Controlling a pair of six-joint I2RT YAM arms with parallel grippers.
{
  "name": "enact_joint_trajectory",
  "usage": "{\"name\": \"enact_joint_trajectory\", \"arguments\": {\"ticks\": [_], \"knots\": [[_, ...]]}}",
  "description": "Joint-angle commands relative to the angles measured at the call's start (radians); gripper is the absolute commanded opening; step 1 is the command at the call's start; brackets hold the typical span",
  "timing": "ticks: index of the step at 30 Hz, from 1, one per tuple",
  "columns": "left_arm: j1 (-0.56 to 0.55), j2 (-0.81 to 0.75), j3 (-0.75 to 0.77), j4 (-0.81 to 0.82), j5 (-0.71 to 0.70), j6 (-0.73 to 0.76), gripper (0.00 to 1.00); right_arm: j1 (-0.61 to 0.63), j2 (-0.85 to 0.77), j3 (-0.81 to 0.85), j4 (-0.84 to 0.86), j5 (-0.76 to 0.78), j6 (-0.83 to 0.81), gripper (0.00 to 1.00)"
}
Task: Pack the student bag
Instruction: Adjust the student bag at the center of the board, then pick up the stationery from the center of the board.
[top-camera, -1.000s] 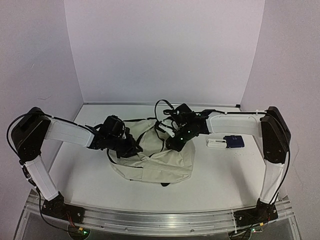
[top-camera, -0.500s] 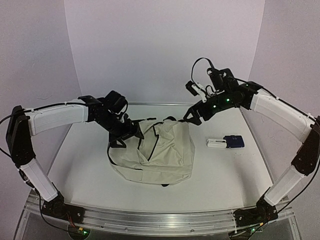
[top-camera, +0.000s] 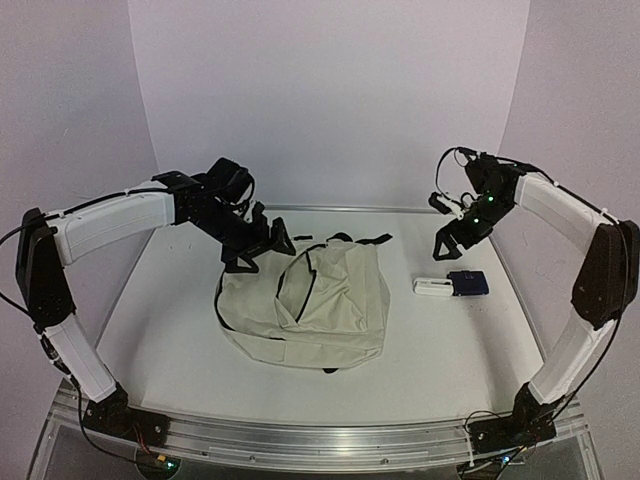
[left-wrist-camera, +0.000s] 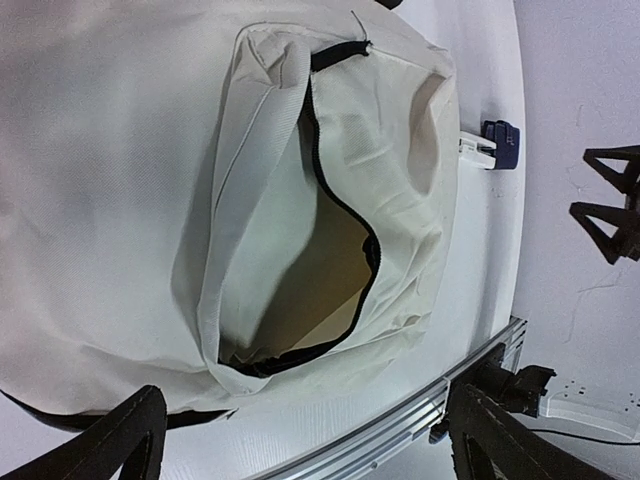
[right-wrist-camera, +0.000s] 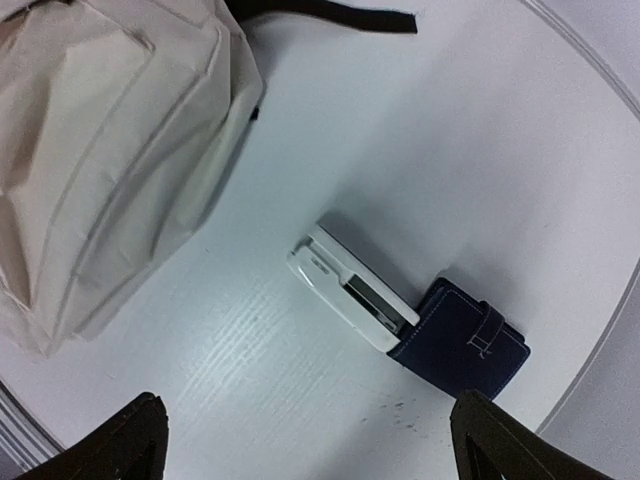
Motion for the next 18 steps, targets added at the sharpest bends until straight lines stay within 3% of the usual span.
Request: {"name": "enact_joint_trajectory", "arguments": {"ticks": [1, 9, 18], "knots": [[0.002, -0.053, -0.020, 0.071, 0.012, -0.010, 0.99, 0.002, 0.049, 0.046, -0.079, 0.085, -0.308, 0.98], [0.003, -0.038, 0.041, 0.020, -0.015, -0.065, 0.99, 0.001, 0.224, 0.088, -0.071, 0.127, -0.622, 0.90], [0.017, -0.010, 0.109, -0.034, -0.013, -0.072, 0.99, 0.001, 0.349, 0.082, -0.036, 0.108, -0.717, 0.80]]}}
